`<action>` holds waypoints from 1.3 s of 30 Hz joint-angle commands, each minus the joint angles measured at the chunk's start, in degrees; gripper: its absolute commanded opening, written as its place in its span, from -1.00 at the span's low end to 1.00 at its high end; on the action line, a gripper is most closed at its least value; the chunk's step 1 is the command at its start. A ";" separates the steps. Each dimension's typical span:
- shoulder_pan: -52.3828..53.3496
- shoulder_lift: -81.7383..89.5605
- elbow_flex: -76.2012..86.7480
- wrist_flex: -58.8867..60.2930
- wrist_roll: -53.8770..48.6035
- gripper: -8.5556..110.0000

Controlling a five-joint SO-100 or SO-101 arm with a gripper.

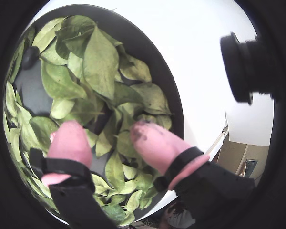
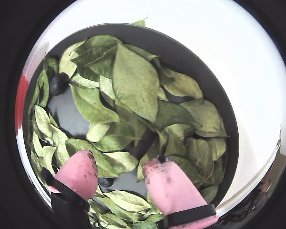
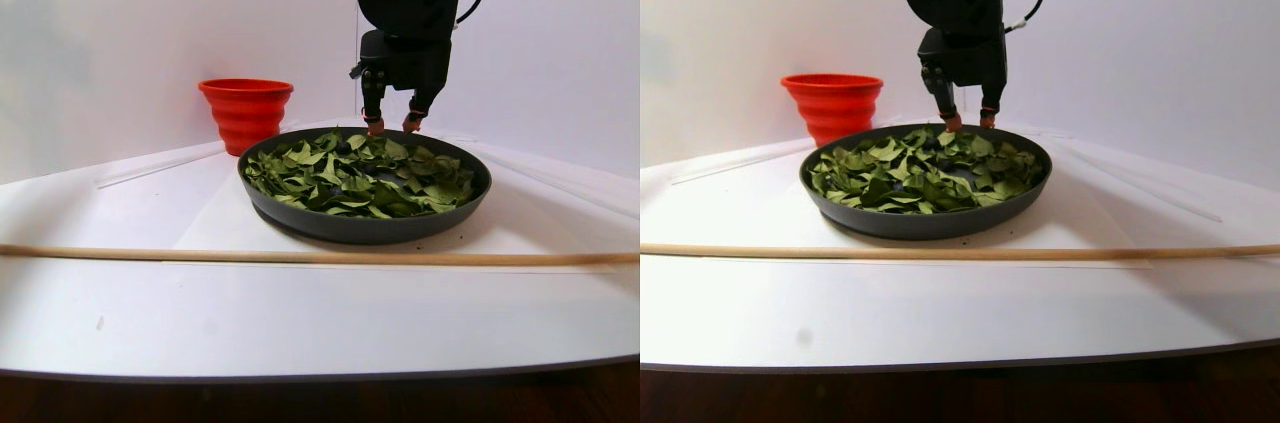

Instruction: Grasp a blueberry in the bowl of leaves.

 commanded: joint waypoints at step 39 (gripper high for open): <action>-3.25 4.75 5.71 0.00 4.13 -0.55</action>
